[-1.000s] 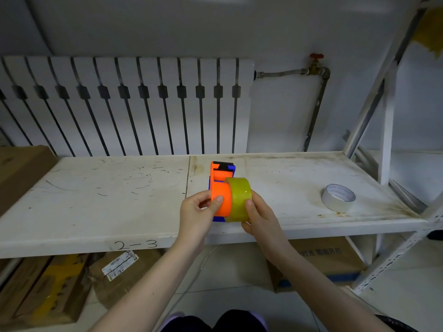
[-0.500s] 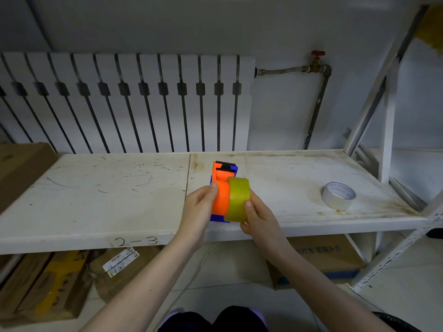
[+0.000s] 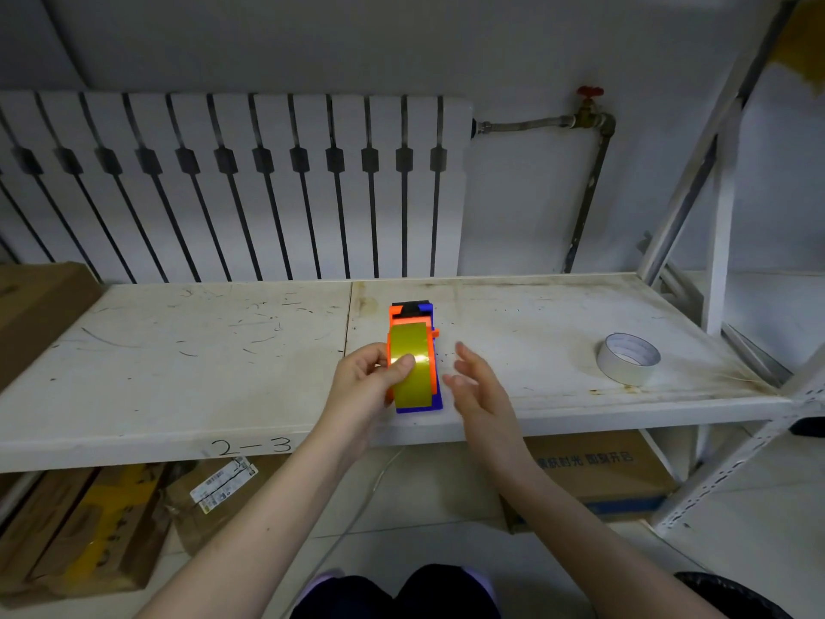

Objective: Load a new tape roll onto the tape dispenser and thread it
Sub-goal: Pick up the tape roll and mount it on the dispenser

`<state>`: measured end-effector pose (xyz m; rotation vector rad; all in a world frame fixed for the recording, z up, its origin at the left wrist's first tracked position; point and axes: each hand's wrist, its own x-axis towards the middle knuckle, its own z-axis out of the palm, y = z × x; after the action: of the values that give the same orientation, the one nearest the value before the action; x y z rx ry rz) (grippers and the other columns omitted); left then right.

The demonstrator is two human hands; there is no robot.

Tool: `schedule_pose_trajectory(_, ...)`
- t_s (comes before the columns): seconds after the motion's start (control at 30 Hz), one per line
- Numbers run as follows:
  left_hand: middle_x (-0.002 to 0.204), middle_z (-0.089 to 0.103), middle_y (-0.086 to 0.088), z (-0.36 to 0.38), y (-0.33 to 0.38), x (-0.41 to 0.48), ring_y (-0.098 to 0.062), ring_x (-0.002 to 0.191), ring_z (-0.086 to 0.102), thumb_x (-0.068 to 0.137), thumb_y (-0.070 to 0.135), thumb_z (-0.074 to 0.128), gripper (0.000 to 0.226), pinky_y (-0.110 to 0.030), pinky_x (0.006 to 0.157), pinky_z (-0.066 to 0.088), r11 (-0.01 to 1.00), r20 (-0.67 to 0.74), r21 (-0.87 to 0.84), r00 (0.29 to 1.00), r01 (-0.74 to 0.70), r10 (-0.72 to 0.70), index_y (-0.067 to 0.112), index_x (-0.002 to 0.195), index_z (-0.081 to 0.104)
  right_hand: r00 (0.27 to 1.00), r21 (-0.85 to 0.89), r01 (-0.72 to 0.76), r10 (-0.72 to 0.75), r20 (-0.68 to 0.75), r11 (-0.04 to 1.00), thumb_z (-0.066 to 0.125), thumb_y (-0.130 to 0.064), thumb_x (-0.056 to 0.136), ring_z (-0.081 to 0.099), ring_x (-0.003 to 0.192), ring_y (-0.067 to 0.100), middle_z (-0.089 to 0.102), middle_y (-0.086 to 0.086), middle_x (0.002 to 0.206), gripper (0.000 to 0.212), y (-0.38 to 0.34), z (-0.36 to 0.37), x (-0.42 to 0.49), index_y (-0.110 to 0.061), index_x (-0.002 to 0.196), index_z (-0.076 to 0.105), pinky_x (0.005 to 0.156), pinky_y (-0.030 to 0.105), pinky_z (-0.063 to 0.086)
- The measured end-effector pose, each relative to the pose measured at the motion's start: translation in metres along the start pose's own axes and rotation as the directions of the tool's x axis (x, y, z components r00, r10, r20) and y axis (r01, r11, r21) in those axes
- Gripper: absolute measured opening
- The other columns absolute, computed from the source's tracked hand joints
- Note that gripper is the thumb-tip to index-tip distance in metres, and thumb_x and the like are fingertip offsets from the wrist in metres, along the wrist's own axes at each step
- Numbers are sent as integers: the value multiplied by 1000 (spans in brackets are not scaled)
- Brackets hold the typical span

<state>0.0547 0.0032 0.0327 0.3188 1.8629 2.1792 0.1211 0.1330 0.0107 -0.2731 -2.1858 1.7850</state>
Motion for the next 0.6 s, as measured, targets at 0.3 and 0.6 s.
schedule_pose_trajectory(0.3,85,67,-2,-6,-20,0,-2,78,60,84,6,64,9,-14,70,48,955,115,223,978,-198,176,11,90,67,853,425,-521,455,254,740,35,-61,89,61,96,19,60,12,118,78,17,1,27,-3,142,30,103,38,40)
schedule_pose_trajectory(0.6,87,67,-6,-18,-35,11,-16,83,62,84,1,63,15,-26,77,51,934,205,349,979,-73,0,15,90,63,832,250,-541,469,297,803,48,-57,84,59,104,17,63,1,109,51,39,8,29,-22,121,53,99,34,34)
